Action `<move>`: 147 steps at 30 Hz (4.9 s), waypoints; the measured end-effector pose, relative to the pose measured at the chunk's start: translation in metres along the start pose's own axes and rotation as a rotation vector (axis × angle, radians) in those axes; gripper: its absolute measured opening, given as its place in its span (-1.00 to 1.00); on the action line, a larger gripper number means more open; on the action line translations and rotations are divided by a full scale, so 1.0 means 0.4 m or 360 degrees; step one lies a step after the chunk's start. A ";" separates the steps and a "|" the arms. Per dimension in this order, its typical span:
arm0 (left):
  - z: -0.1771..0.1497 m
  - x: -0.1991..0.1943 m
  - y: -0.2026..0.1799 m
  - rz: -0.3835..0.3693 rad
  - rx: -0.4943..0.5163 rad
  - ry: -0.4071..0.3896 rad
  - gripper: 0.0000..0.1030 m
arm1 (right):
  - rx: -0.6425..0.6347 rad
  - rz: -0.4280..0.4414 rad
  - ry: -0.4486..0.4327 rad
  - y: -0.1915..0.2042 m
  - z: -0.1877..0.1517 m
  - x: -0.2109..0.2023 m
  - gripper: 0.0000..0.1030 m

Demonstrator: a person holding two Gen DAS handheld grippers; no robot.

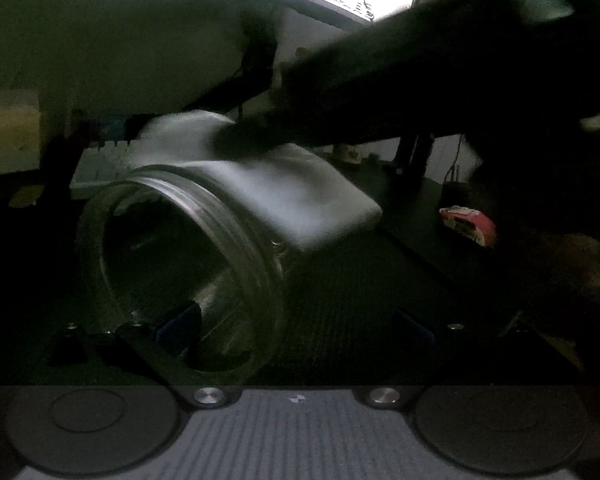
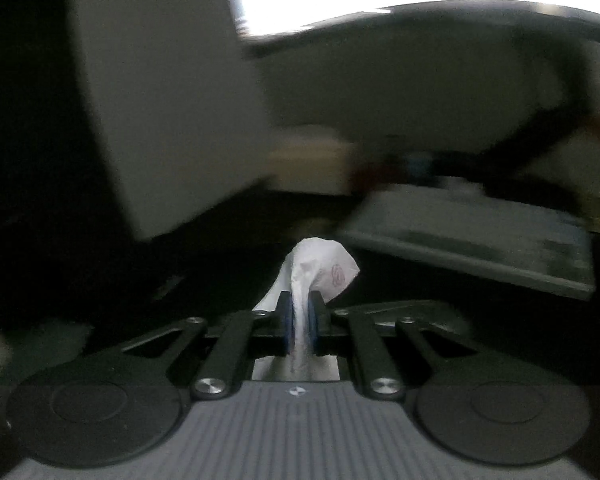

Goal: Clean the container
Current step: 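Wipe the jar's inner wall with the tissue in the right tool, then keep wiping inside the jar with the right tool while the left tool holds it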

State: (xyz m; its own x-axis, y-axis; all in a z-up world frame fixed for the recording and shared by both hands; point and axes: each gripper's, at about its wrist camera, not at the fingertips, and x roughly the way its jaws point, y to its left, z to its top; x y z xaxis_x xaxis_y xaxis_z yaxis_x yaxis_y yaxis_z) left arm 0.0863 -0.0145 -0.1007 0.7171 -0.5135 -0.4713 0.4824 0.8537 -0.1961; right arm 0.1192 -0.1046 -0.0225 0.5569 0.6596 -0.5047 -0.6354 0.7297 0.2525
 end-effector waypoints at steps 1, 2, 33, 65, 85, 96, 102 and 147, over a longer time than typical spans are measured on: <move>-0.003 -0.003 0.000 -0.0001 0.0000 -0.0002 1.00 | -0.0027 0.0062 0.0002 0.015 -0.003 -0.007 -0.79; -0.006 -0.010 -0.003 -0.0005 -0.0002 -0.0002 1.00 | -0.0034 0.0021 0.0003 0.005 -0.002 -0.006 -0.79; -0.014 -0.021 0.066 -0.0066 -0.0208 -0.0078 1.00 | -0.0063 -0.0118 -0.0129 -0.008 -0.008 -0.002 -0.78; -0.008 -0.029 0.104 -0.0011 -0.0266 -0.0073 1.00 | 0.0057 -0.0151 -0.0014 -0.010 0.053 0.044 -0.77; -0.006 -0.028 0.133 0.0004 -0.0300 -0.0099 0.99 | 0.0029 0.0063 -0.0042 -0.010 0.037 0.049 -0.74; -0.006 -0.037 0.136 0.0019 -0.0358 -0.0112 0.99 | -0.0028 0.0021 -0.0030 -0.012 0.033 0.047 -0.72; -0.007 -0.037 0.135 0.0030 -0.0355 -0.0119 1.00 | 0.0019 -0.0173 -0.0048 -0.067 0.045 0.067 -0.73; -0.025 -0.091 0.083 -0.0481 -0.0126 -0.0131 -0.70 | 0.0070 -0.0048 -0.0077 -0.062 -0.023 -0.064 -0.79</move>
State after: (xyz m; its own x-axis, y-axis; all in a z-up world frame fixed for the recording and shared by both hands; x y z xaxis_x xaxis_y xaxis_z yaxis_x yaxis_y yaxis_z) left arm 0.0711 0.0333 -0.0987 0.5870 -0.7475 -0.3111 0.6414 0.6638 -0.3847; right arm 0.1157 -0.1412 -0.0233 0.6016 0.6442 -0.4724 -0.5942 0.7561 0.2744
